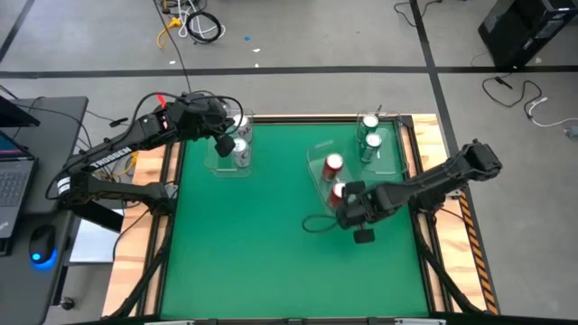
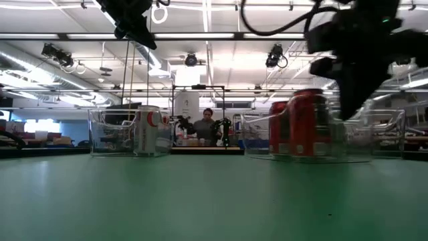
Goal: Sort soda cans
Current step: Move the right transparent bin to the top middle of the table
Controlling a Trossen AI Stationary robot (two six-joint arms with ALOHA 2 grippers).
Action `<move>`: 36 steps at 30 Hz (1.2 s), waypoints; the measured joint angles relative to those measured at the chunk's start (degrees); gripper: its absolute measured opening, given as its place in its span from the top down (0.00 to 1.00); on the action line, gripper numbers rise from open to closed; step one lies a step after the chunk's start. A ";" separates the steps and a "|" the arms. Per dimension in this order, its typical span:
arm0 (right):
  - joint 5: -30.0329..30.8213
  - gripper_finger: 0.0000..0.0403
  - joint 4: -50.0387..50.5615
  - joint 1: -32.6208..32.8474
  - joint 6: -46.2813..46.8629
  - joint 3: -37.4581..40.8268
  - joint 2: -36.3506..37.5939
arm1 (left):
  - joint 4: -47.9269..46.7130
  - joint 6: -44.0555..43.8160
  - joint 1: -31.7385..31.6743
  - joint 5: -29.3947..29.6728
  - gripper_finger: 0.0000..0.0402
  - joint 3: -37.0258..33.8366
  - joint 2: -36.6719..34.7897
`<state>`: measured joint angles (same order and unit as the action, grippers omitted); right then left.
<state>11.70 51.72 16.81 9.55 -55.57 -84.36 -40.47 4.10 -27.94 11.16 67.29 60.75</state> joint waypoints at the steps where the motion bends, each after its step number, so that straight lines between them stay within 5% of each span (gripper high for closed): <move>1: 0.83 1.00 -1.18 -1.20 -1.19 0.00 0.00 | 0.00 0.02 0.00 0.00 0.98 0.00 0.00; 20: 0.77 1.00 -22.12 -24.38 -20.58 0.00 0.00 | -0.37 1.46 0.00 2.51 0.98 0.00 0.00; 30: -4.94 1.00 -32.68 -29.77 -23.36 -0.02 -0.02 | -0.20 1.46 0.00 2.49 0.98 0.00 0.00; 36: -3.93 1.00 -22.85 -29.76 -20.95 -6.95 0.17 | -1.31 0.01 -0.07 2.46 0.99 0.00 1.90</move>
<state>7.76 28.86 -12.95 -11.40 -62.53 -84.18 -41.78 4.11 -28.01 13.62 67.29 62.65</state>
